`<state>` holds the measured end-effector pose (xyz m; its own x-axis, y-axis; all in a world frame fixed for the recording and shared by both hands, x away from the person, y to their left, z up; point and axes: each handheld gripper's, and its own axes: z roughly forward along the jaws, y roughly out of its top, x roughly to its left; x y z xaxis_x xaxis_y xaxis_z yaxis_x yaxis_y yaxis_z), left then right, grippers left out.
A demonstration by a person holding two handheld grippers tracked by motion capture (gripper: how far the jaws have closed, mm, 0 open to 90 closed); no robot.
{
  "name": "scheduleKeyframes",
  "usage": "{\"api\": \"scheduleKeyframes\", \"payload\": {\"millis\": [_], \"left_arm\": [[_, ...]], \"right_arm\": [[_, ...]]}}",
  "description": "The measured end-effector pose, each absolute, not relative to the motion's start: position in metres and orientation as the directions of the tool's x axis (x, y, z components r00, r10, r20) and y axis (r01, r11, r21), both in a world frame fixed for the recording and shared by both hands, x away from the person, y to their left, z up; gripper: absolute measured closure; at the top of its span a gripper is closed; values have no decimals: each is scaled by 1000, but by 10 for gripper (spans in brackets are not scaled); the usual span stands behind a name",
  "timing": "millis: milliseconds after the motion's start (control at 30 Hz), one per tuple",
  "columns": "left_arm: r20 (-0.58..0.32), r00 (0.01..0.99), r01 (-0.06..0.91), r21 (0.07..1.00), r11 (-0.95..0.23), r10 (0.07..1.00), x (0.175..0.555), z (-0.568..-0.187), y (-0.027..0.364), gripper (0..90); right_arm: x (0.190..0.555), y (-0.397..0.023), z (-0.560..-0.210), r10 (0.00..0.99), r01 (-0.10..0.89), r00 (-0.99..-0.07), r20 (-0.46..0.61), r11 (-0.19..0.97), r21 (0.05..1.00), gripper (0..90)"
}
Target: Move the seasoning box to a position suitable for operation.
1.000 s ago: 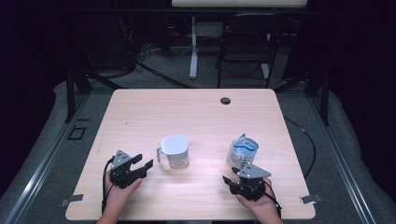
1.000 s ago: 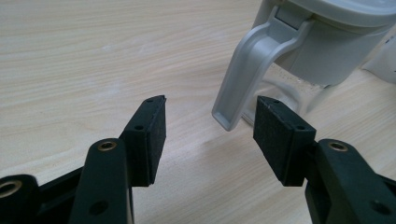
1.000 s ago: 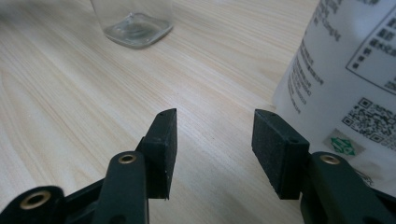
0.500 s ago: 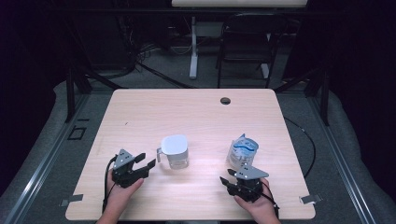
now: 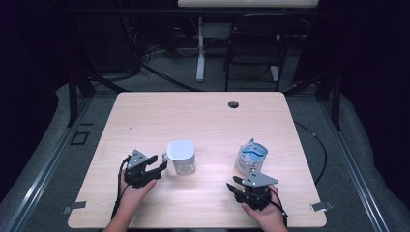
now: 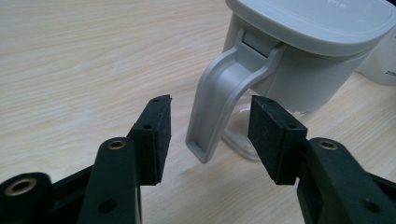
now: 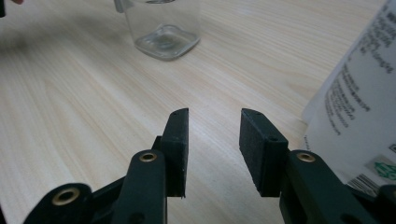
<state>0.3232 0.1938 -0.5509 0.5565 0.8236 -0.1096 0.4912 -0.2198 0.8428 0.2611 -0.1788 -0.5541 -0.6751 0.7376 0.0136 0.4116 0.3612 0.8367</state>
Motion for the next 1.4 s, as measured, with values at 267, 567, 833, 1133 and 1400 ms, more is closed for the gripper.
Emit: {"api": "scheduleKeyframes", "payload": {"millis": [267,567,833,1133,1400], "left_arm": [[-89,552,491,839,-237,829,337,-553,188,550],[-60,565,479,836,-268,823,341,-553,179,612],[-50,578,472,834,-284,814,341,-553,180,646],[-24,580,464,832,-306,814,338,-553,179,671],[-3,582,458,827,-325,813,335,-552,177,684]], "right_arm": [[261,-178,-553,732,406,-681,9,367,837,645],[262,-181,-558,749,412,-662,17,345,843,588],[261,-181,-559,748,407,-663,16,343,847,540],[262,-179,-560,766,437,-641,47,313,843,527],[263,-178,-559,775,417,-632,-7,348,840,639]]}}
